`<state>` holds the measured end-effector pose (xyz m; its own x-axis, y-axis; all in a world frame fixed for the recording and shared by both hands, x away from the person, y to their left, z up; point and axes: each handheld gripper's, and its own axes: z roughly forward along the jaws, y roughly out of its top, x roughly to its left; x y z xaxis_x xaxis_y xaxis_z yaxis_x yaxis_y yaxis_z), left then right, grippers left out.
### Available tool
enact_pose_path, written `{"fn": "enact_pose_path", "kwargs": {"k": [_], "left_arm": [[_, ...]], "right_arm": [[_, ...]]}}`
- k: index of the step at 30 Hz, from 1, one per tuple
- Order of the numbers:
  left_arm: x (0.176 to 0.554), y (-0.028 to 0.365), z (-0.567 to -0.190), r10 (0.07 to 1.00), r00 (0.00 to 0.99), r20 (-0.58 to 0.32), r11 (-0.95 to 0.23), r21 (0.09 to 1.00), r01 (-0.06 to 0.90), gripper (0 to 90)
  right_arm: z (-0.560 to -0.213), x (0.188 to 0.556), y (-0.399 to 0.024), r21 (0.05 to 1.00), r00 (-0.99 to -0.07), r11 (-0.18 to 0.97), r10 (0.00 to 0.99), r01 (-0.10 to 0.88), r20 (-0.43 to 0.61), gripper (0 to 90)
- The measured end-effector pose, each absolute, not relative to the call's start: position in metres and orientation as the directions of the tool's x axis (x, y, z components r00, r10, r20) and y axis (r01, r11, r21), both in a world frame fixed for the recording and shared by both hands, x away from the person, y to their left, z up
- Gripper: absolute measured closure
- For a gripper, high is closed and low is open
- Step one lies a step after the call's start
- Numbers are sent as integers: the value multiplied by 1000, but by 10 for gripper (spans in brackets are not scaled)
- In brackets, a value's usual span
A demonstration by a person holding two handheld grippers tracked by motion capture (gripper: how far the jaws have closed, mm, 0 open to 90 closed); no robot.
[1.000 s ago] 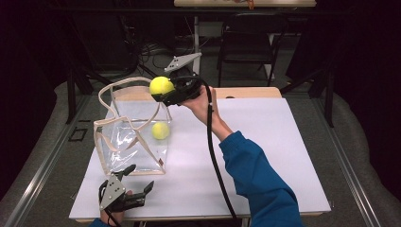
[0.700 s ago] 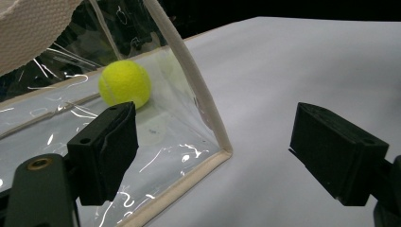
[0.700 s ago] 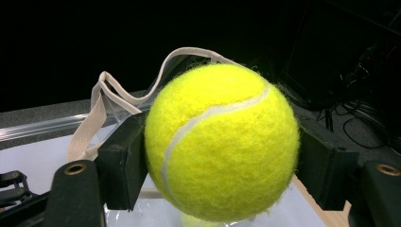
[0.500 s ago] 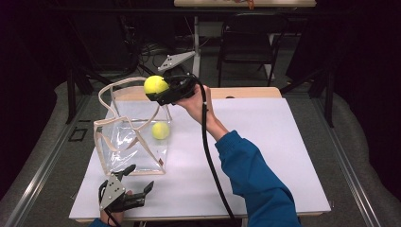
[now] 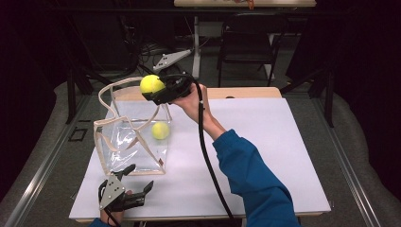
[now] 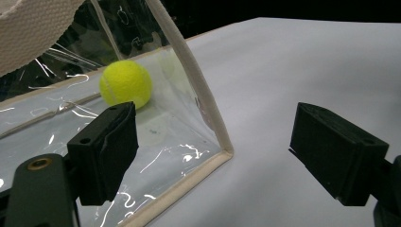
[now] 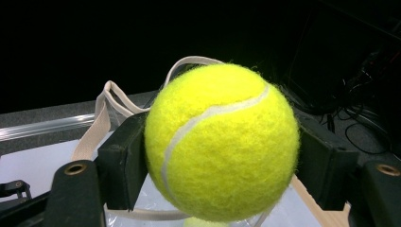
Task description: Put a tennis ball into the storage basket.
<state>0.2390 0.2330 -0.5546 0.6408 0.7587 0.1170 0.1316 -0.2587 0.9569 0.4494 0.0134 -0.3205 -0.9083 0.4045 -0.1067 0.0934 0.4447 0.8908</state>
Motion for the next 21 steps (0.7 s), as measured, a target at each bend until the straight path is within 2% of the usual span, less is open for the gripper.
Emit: {"fn": "enact_pose_path", "kwargs": {"k": [21], "left_arm": [[239, 233, -554, 758, 641, 119, -260, 957, 131, 157]], "right_arm": [[-319, 449, 32, 877, -916, 472, 385, 88, -115, 264]]}}
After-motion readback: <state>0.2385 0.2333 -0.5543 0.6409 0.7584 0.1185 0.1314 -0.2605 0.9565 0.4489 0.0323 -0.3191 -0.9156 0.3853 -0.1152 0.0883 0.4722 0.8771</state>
